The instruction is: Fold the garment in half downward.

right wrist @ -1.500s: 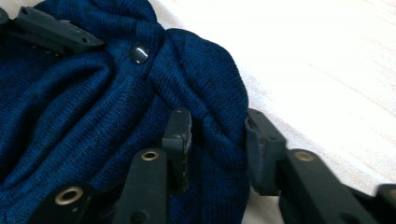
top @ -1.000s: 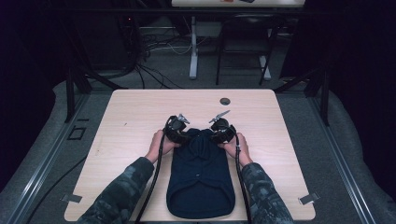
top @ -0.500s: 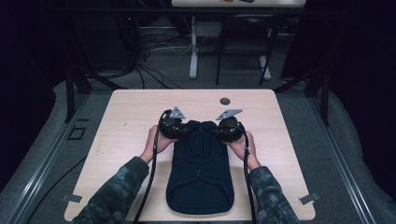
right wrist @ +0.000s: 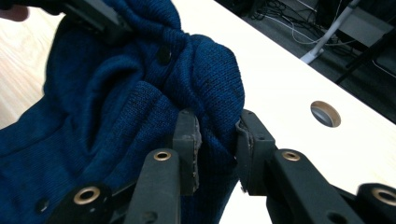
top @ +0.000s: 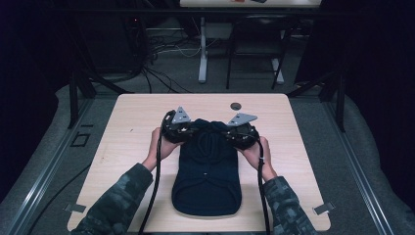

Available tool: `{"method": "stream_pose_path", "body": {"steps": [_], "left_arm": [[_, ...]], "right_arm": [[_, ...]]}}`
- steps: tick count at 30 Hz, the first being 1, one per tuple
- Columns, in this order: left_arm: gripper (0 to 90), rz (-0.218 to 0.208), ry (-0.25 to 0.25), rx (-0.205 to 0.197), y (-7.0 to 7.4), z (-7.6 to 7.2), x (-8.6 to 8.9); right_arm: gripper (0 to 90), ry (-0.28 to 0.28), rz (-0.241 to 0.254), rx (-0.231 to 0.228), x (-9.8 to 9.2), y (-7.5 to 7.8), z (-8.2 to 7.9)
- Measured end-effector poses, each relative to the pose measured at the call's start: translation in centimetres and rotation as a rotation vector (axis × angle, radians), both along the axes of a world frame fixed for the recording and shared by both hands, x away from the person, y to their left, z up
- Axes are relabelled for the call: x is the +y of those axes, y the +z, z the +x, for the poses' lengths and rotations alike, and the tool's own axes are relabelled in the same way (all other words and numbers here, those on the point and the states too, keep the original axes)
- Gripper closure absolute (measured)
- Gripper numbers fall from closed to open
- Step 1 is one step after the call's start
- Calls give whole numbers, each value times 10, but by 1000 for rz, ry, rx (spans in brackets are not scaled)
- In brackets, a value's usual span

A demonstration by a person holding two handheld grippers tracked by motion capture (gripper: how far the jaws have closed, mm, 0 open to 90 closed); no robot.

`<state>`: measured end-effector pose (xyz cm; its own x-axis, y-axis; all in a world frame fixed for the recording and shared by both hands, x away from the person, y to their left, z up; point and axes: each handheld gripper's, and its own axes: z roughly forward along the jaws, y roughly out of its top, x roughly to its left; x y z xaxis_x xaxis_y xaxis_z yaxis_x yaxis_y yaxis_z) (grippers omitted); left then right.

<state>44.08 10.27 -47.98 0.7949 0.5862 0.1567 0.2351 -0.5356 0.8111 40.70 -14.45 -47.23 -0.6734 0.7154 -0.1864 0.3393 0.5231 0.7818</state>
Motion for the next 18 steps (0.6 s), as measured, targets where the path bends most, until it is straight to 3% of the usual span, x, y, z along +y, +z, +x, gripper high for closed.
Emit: {"method": "stream_pose_path", "body": {"steps": [2, 5, 12, 14, 18], "left_arm": [[707, -5, -3, -13, 3, -1, 0], [707, -28, -9, 3, 6, -2, 1], [708, -26, -28, -15, 13, -5, 0], [709, -15, -28, -31, 16, -6, -1], [712, -7, -31, -72, 22, -9, -4]], "right_arm": [[718, 2, 2, -3, 0, 2, -1], [717, 9, 25, 21, -4, 6, -3], [712, 28, 62, 37, -11, 13, -7], [708, 32, 66, 40, -12, 14, -7], [674, 39, 120, 82, -17, 18, -6]]}}
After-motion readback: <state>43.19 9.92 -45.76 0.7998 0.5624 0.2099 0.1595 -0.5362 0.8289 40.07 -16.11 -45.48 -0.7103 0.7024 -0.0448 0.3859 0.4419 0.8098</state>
